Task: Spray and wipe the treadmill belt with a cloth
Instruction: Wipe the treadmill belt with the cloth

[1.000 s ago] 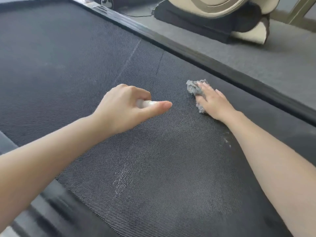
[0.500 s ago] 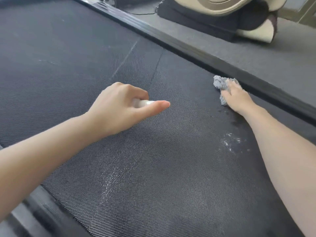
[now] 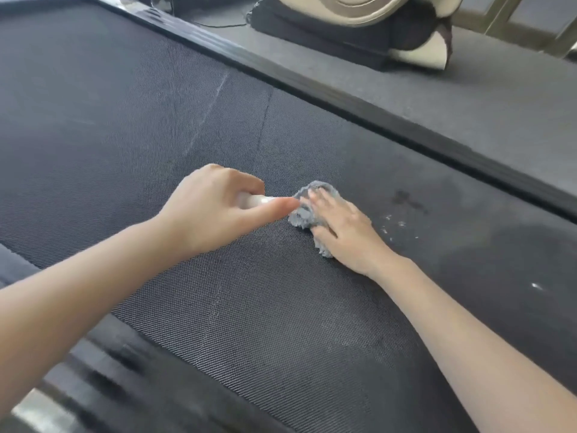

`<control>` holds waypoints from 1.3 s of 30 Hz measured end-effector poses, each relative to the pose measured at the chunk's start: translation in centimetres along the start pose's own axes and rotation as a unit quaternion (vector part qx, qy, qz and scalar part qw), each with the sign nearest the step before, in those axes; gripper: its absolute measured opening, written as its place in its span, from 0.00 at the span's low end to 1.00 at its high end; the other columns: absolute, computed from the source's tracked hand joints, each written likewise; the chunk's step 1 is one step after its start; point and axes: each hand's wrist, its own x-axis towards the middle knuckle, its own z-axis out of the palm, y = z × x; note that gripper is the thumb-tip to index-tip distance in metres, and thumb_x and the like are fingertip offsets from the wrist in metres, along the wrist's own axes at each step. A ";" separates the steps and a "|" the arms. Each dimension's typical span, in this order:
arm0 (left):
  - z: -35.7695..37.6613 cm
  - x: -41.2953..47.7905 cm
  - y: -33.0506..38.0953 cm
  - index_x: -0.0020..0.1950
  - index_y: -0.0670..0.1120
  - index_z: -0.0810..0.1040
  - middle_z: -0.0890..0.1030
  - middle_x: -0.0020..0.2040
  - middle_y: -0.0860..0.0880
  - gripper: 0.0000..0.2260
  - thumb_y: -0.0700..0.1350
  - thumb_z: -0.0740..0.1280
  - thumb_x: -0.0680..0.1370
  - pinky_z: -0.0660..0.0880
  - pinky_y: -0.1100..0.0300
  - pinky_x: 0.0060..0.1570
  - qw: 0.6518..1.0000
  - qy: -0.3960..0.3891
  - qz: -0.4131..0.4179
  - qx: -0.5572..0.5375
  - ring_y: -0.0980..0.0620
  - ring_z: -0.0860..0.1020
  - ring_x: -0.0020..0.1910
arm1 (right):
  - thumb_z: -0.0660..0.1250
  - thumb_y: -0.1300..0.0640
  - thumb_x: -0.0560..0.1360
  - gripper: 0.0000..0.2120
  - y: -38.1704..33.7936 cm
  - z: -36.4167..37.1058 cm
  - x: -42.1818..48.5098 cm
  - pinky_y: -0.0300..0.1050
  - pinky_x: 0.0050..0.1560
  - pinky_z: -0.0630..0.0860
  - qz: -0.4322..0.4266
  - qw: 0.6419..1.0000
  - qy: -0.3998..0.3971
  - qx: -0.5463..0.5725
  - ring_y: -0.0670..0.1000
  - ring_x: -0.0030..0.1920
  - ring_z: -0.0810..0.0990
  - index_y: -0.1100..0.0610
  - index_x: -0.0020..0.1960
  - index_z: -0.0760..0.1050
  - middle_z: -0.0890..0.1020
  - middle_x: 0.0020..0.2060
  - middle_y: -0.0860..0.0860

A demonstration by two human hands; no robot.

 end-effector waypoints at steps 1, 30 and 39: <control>-0.1 -0.4 -0.1 0.30 0.39 0.68 0.63 0.23 0.53 0.36 0.75 0.56 0.67 0.62 0.57 0.29 1.000 -0.002 0.001 0.004 0.53 0.62 0.24 | 0.56 0.53 0.80 0.26 -1.3 0.4 -1.2 0.44 0.74 0.40 -0.019 1.000 -0.003 0.008 0.34 0.70 0.41 0.46 0.76 0.53 0.49 0.72 0.37; -0.8 -6.7 2.1 0.36 0.37 0.75 0.64 0.23 0.53 0.41 0.78 0.54 0.64 0.66 0.58 0.31 0.996 -0.077 0.046 0.010 0.53 0.66 0.26 | 0.53 0.52 0.81 0.24 -0.5 1.3 -18.6 0.43 0.74 0.37 0.175 0.983 0.061 -0.011 0.33 0.72 0.41 0.41 0.75 0.52 0.50 0.75 0.37; 1.8 -7.0 4.3 0.28 0.43 0.68 0.64 0.18 0.54 0.32 0.74 0.58 0.63 0.69 0.58 0.34 0.997 -0.083 0.001 -0.003 0.51 0.66 0.25 | 0.52 0.52 0.81 0.23 0.7 0.3 -20.8 0.41 0.74 0.37 0.215 0.974 0.074 -0.004 0.34 0.72 0.42 0.39 0.69 0.44 0.46 0.69 0.34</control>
